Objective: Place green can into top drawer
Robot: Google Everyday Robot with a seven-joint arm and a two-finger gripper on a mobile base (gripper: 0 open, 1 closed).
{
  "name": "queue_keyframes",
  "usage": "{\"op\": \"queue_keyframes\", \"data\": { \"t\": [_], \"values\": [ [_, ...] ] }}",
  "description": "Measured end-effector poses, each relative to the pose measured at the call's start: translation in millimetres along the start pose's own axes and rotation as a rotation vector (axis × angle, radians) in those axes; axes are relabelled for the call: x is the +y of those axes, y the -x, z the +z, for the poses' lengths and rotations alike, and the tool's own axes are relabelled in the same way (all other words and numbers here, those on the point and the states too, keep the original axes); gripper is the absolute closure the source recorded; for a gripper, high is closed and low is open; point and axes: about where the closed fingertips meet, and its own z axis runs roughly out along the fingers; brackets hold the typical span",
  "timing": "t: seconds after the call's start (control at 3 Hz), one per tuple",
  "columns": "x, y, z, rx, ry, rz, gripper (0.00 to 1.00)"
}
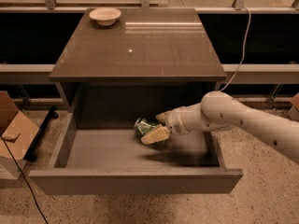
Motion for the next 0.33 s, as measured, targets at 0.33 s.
{"op": "queue_keyframes", "data": {
  "t": [0.33],
  "values": [
    [0.1,0.0,0.1,0.0,0.0,0.0,0.0]
  ]
}}
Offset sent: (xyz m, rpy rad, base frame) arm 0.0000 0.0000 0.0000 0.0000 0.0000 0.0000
